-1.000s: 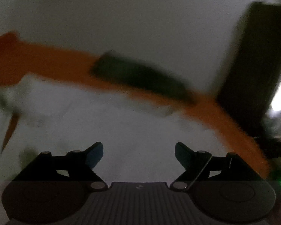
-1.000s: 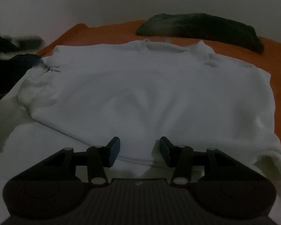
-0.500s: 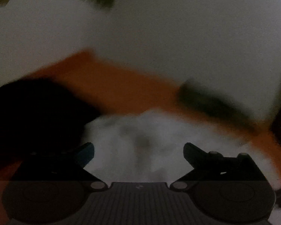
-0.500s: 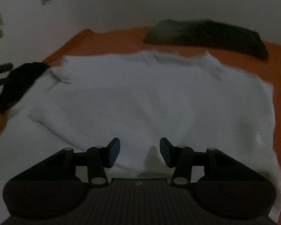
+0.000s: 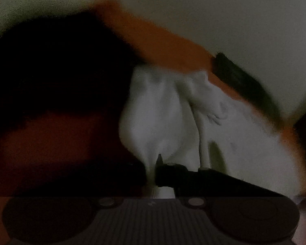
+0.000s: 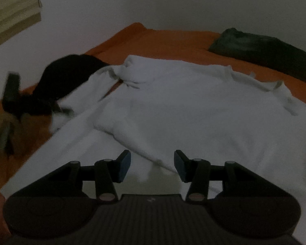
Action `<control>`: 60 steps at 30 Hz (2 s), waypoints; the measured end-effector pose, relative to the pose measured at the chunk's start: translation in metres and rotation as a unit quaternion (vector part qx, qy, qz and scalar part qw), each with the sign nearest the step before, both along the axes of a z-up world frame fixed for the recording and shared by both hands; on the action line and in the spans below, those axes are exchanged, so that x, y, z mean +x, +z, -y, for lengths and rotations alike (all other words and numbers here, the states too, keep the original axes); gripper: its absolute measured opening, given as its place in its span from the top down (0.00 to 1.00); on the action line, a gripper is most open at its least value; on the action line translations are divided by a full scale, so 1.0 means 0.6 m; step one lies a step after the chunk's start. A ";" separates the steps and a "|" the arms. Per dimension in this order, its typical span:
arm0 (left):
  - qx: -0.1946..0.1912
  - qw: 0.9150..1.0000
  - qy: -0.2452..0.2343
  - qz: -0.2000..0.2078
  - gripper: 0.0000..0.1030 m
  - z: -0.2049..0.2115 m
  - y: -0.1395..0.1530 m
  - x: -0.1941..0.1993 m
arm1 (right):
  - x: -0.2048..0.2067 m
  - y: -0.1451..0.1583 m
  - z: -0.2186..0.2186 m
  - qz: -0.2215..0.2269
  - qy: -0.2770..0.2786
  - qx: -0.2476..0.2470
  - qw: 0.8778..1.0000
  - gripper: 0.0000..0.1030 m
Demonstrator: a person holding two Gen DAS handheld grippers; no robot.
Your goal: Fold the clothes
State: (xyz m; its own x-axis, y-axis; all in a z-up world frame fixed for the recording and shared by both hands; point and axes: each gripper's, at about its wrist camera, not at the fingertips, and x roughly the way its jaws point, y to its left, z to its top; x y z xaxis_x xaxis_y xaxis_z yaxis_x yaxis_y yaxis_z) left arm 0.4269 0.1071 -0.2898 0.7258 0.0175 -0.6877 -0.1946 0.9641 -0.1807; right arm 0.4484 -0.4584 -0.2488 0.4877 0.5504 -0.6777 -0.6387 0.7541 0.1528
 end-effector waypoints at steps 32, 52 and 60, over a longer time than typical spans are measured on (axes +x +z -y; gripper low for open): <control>-0.067 0.982 0.176 0.031 0.26 -0.387 0.117 -0.099 | 0.013 -0.013 0.019 -0.056 -0.034 0.004 0.998 0.51; -0.150 0.925 0.326 0.128 0.97 -0.424 0.163 -0.044 | -0.010 -0.038 0.044 -0.077 -0.052 -0.009 0.996 0.51; -0.261 0.905 0.253 0.222 0.98 -0.406 0.146 -0.056 | -0.009 -0.028 0.031 -0.067 -0.045 -0.010 0.997 0.51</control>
State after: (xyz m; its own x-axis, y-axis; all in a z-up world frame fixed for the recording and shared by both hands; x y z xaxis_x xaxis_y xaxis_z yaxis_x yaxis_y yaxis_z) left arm 0.3931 0.3508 -0.2019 0.9225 0.1814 -0.3406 -0.3834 0.5325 -0.7547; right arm 0.4431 -0.4767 -0.2654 0.4383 0.4942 -0.7508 -0.5433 0.8111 0.2168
